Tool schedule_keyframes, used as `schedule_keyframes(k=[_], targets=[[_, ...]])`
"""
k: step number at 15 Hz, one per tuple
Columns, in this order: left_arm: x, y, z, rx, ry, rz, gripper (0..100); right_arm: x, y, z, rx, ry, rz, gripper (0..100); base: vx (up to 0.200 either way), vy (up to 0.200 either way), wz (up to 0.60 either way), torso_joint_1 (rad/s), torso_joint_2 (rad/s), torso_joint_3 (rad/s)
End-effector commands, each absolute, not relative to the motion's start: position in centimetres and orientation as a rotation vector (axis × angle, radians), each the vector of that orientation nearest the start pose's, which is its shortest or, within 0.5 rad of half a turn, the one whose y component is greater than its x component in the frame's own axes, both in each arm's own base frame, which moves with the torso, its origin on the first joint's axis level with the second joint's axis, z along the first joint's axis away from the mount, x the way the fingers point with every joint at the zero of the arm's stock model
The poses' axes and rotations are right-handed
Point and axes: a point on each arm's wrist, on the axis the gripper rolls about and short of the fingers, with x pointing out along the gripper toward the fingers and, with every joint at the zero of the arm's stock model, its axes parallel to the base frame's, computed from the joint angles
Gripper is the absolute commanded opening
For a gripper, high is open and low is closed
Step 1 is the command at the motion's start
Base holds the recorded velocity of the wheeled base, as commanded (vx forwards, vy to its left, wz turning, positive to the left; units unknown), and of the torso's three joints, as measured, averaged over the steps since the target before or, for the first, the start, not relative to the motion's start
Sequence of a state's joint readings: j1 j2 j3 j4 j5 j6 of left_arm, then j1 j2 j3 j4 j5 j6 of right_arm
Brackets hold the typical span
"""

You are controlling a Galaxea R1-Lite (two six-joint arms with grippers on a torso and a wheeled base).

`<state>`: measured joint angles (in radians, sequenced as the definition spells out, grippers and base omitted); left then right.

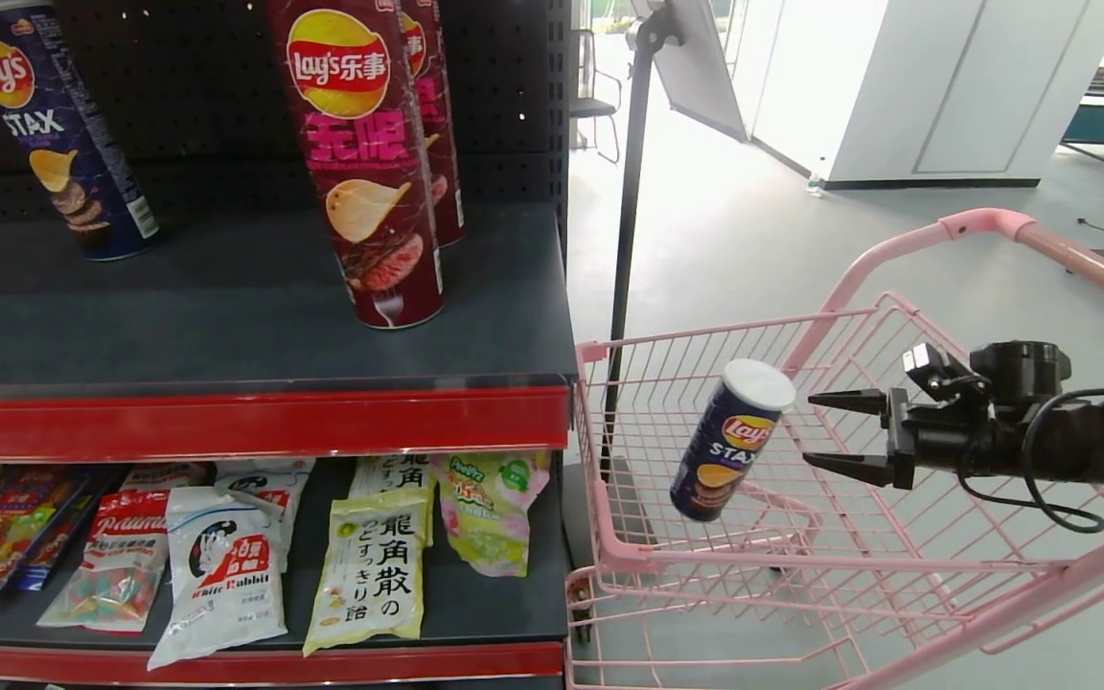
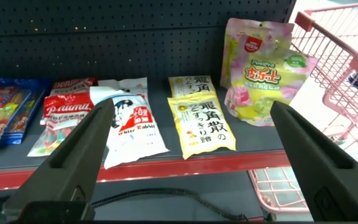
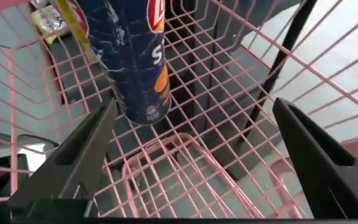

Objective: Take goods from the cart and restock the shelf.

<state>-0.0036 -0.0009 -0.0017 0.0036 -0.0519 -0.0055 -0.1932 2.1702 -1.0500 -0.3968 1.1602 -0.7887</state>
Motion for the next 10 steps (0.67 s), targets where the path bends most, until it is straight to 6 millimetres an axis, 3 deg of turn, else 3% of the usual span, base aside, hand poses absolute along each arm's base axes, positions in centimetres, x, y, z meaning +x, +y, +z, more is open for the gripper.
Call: schedule_keyframes(k=[1, 6, 10], targets=[[-2.3, -0.1, 7.6, -0.006, 0.002, -0.055, 100, 38.4, -2.4, 6.0, -0.239, 0.186, 1.147, 100, 0.0, 0.0, 0.0, 0.0, 0.0, 0.0], [-2.3, -0.1, 7.6, -0.006, 0.002, -0.055, 100, 39.7, 3.5, 7.4, -0.251, 0.17, 1.287, 100, 0.0, 0.0, 0.0, 0.0, 0.0, 0.0], [-2.3, -0.1, 7.6, -0.006, 0.002, -0.055, 100, 39.3, 7.3, 7.8, -0.24, 0.184, 1.385, 100, 0.0, 0.0, 0.0, 0.0, 0.0, 0.0]])
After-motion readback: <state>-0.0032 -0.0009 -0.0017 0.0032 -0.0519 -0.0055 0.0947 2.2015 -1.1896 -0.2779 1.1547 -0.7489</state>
